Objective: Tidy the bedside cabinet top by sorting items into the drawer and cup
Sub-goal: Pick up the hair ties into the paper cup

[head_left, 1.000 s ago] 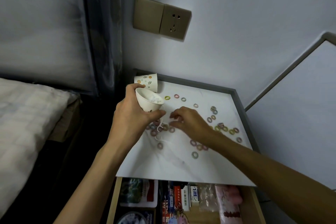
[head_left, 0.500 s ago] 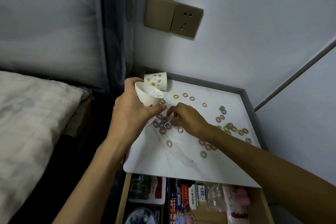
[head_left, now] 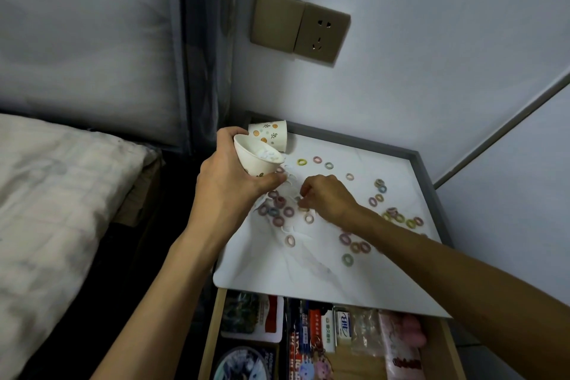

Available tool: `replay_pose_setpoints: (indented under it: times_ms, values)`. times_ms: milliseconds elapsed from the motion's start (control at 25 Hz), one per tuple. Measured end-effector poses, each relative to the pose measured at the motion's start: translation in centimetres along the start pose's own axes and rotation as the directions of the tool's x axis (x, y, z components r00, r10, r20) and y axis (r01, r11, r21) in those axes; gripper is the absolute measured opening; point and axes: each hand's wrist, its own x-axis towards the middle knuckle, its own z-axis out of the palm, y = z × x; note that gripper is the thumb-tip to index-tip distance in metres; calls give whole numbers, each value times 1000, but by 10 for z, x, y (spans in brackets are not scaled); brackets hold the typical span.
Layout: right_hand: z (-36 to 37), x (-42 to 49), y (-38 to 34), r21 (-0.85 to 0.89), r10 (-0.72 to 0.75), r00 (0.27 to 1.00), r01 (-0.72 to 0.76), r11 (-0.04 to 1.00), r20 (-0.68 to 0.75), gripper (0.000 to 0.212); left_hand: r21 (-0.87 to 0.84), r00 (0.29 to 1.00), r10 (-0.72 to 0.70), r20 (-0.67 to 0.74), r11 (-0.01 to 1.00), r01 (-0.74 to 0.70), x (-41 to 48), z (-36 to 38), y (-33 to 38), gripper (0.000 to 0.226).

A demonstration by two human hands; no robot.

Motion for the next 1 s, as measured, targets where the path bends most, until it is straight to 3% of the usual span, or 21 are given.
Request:
replay_pose_setpoints:
  times_ms: [120, 200, 280, 440, 560, 880, 1000]
  values:
    - [5, -2, -9, -234, -94, 993, 75, 969, -73, 14, 0, 1000, 3, -1, 1000, -3, 0, 0, 1, 74]
    - [7, -5, -14, -412, -189, 981, 154, 898, -44, 14, -2, 1000, 2, -3, 1000, -2, 0, -1, 1, 74]
    - [6, -9, -11, -447, -193, 981, 162, 879, -23, 15, 1, 1000, 1, -6, 1000, -1, -2, -2, 2, 74]
    - [-8, -25, 1, -278, -200, 961, 142, 950, -190, 12, 8, 1000, 6, -5, 1000, -6, -2, -6, 1, 74]
    - [0, -50, -5, -117, -286, 951, 272, 955, -121, 11, 10, 1000, 1, -13, 1000, 0, -2, -9, 1, 74]
    - [26, -68, -4, 83, -94, 991, 102, 991, -96, 19, 4, 1000, 2, -19, 1000, -2, -8, -8, 5, 75]
    - [26, -70, -4, 85, -59, 995, 66, 994, -84, 17, 10, 1000, -4, -19, 1000, 5, -7, -9, 6, 75]
